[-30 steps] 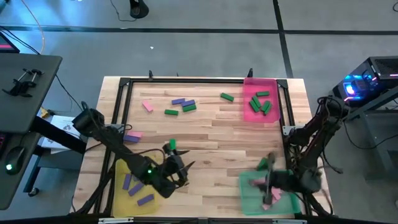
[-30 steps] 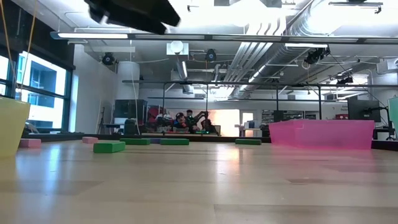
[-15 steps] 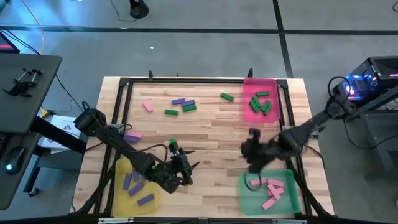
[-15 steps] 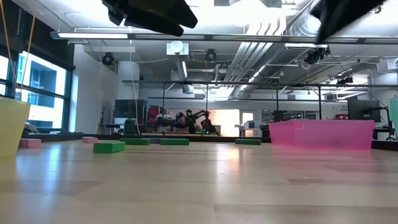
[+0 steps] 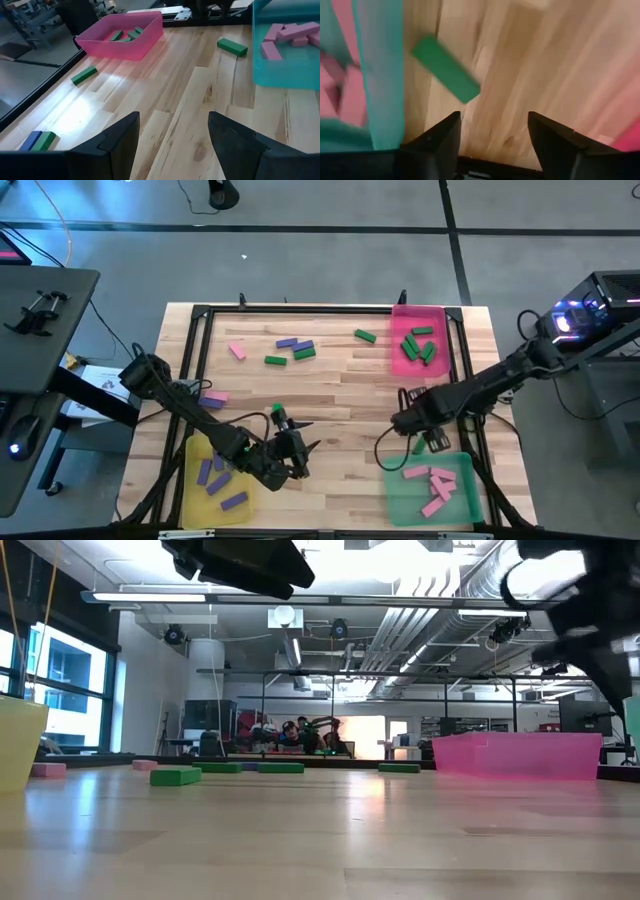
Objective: Sort blocks
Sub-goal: Put the green block into the pink bin
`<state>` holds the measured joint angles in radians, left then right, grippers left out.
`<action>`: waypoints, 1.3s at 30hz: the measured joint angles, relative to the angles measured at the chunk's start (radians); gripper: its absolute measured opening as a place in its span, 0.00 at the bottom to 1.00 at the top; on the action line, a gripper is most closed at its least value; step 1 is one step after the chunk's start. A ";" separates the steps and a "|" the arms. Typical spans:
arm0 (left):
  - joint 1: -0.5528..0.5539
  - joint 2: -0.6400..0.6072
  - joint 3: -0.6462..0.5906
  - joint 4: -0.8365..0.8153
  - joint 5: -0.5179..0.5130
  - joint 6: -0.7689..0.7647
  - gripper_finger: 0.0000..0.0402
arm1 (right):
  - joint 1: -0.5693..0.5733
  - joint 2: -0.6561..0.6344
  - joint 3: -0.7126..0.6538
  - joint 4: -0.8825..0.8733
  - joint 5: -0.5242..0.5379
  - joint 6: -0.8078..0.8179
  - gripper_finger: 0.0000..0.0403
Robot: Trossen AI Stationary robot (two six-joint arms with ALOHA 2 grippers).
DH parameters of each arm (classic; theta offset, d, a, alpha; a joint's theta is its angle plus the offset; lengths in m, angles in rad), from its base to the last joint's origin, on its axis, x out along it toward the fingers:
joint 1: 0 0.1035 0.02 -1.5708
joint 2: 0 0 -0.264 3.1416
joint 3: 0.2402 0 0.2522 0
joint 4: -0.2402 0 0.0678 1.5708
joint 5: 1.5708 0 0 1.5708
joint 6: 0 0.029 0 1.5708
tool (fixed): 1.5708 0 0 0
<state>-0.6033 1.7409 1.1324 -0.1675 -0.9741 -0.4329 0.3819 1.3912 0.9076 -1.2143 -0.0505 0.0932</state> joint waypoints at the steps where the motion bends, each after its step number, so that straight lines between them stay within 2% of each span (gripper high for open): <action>1: 0.000 0.000 0.000 -0.002 0.000 0.004 0.56 | 0.011 0.008 -0.019 0.007 -0.003 -0.021 0.56; 6: 0.000 0.000 0.000 -0.002 0.000 0.009 0.56 | 0.075 0.047 -0.102 0.037 0.015 -0.076 0.63; 12: 0.000 0.000 0.000 -0.008 0.000 0.011 0.56 | 0.147 0.051 -0.172 0.204 0.001 -0.072 0.63; 17: 0.000 0.000 0.000 -0.009 0.000 0.011 0.56 | 0.178 0.052 -0.177 0.248 0.062 -0.059 0.63; 25: 0.000 0.000 0.000 -0.008 0.000 0.010 0.56 | 0.169 0.068 -0.178 0.248 0.072 -0.049 0.58; 36: 0.000 0.000 0.000 -0.008 0.000 0.009 0.56 | 0.137 0.215 -0.168 0.247 0.051 -0.053 0.54; 39: 0.000 0.000 0.000 -0.009 0.000 0.008 0.56 | 0.118 0.230 -0.156 0.251 0.042 -0.058 0.49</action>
<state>-0.6033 1.7409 1.1320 -0.1762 -0.9741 -0.4245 0.5001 1.6215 0.7513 -0.9629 -0.0086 0.0354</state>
